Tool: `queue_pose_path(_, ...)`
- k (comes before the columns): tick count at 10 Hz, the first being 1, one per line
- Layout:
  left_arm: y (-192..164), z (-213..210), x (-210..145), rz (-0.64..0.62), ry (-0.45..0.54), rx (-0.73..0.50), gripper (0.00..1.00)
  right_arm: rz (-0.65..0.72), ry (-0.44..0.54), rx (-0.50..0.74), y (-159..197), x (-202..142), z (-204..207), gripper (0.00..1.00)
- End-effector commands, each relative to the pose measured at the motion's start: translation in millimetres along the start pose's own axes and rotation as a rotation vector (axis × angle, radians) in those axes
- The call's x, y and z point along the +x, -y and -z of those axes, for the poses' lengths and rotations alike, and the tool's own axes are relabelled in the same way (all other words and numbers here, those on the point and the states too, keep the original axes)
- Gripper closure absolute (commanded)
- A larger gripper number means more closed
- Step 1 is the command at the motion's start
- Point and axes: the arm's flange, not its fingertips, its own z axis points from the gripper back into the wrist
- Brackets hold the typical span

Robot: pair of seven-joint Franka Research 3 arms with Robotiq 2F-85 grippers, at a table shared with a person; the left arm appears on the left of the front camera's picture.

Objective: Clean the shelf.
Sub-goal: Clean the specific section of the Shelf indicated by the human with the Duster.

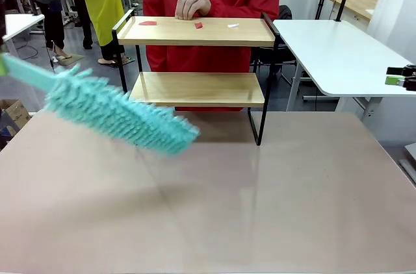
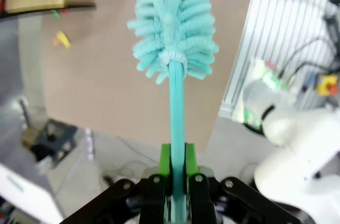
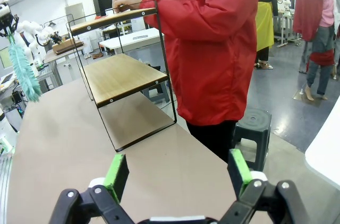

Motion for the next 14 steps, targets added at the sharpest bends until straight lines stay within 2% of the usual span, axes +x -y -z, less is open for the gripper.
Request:
queue_pose_path(1,4,-20,15,0.002,0.249,-0.023,0.87,-0.004,0.003,0.000,-2,3,1,0.00)
queue_pose_path(3,18,-58,46,-0.072,0.396,-0.048,0.87,-0.004,0.003,0.000,-2,3,1,0.00)
queue_pose_path(4,27,-76,62,-0.094,0.390,-0.017,0.87,-0.004,0.003,0.000,-2,3,1,0.00)
queue_pose_path(6,44,-119,110,-0.195,0.494,-0.081,0.87,-0.004,0.003,0.000,-2,3,1,0.00)
queue_pose_path(8,53,-144,145,-0.334,0.563,-0.104,0.87,-0.004,0.003,0.000,-2,3,1,0.00)
queue_pose_path(11,80,-175,223,-0.656,0.493,0.038,0.87,-0.004,0.003,0.000,-2,3,1,0.00)
queue_pose_path(14,86,-179,313,-0.861,0.441,0.144,0.87,-0.004,0.003,0.000,-2,3,1,0.00)
